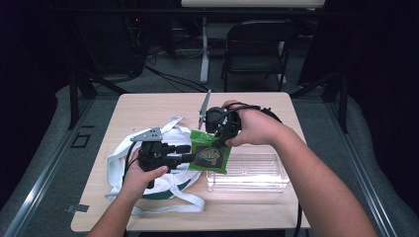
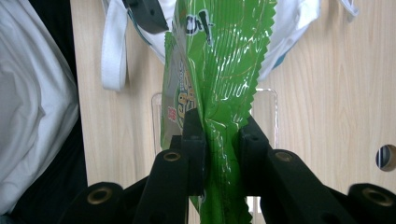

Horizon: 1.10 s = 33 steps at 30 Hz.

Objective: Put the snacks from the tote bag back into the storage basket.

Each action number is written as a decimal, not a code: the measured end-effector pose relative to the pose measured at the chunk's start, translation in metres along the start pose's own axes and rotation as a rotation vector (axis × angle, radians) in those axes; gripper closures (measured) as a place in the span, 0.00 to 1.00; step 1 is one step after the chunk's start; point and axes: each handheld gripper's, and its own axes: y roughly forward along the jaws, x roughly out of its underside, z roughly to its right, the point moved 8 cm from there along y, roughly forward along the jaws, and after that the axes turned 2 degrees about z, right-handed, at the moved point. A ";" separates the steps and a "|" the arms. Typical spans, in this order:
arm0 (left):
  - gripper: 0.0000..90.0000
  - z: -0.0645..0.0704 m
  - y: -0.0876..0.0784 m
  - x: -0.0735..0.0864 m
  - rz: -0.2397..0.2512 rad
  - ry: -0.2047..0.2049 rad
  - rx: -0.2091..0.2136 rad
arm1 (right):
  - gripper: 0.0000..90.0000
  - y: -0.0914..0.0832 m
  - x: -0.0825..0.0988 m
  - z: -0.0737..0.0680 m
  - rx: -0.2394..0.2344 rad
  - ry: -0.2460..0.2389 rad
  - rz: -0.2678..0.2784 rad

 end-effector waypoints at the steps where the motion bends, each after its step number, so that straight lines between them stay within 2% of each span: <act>1: 0.61 0.000 0.000 0.000 0.000 0.000 -0.002 | 0.85 0.000 0.001 0.000 0.001 0.004 -0.003; 33: 0.61 -0.010 -0.004 0.002 0.010 -0.019 -0.026 | 0.85 -0.011 0.042 0.018 0.066 0.068 -0.044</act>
